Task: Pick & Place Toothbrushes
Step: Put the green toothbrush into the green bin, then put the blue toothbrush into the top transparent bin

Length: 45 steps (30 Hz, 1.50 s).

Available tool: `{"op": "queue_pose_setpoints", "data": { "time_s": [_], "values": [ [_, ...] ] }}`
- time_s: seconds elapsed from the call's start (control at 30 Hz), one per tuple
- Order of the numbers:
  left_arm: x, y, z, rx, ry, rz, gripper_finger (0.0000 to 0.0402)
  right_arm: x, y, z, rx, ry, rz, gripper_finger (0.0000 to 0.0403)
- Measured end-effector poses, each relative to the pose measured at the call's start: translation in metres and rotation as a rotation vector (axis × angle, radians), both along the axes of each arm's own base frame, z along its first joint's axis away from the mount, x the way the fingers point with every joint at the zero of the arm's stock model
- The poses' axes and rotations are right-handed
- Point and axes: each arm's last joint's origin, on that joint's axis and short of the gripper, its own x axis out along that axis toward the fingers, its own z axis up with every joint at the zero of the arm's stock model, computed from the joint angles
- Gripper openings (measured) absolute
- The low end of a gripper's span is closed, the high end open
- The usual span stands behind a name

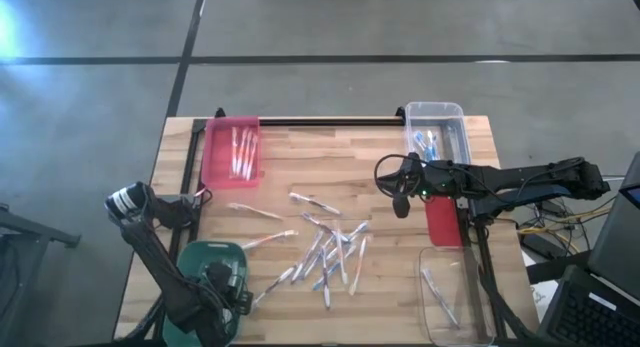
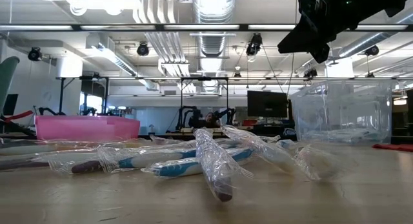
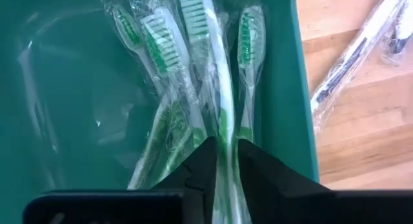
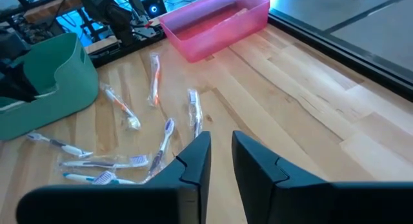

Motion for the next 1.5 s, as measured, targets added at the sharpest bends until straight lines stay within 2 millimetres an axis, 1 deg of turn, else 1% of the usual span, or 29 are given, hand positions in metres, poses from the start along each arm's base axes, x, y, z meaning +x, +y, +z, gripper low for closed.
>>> {"op": "queue_pose_setpoints", "data": {
  "time_s": [0.23, 0.47, 0.73, 1.03, 1.27, 1.5],
  "values": [
    [-0.001, 0.002, 0.006, -0.017, -0.011, -0.001, 0.0112, 0.000, 0.000, 0.000, 0.002, -0.001, -0.001, 0.0086],
    [-0.005, 0.009, 0.023, -0.066, -0.043, -0.016, 0.0137, 0.000, 0.000, 0.000, 0.002, -0.001, -0.001, 0.0110],
    [-0.011, 0.021, 0.049, -0.109, -0.141, -0.034, 0.0140, 0.000, 0.000, 0.000, 0.002, -0.001, -0.001, 0.0133],
    [-0.017, 0.041, 0.079, -0.070, -0.358, -0.083, 0.0138, 0.000, 0.000, 0.000, 0.002, -0.001, -0.001, 0.0154],
    [-0.023, 0.058, 0.101, 0.033, -0.543, -0.151, 0.0136, 0.000, 0.000, 0.000, 0.002, -0.001, -0.002, 0.0168],
    [-0.023, 0.072, 0.114, 0.180, -0.642, -0.249, 0.0136, 0.000, 0.000, 0.000, 0.009, -0.003, -0.005, 0.0179]
  ]
}}
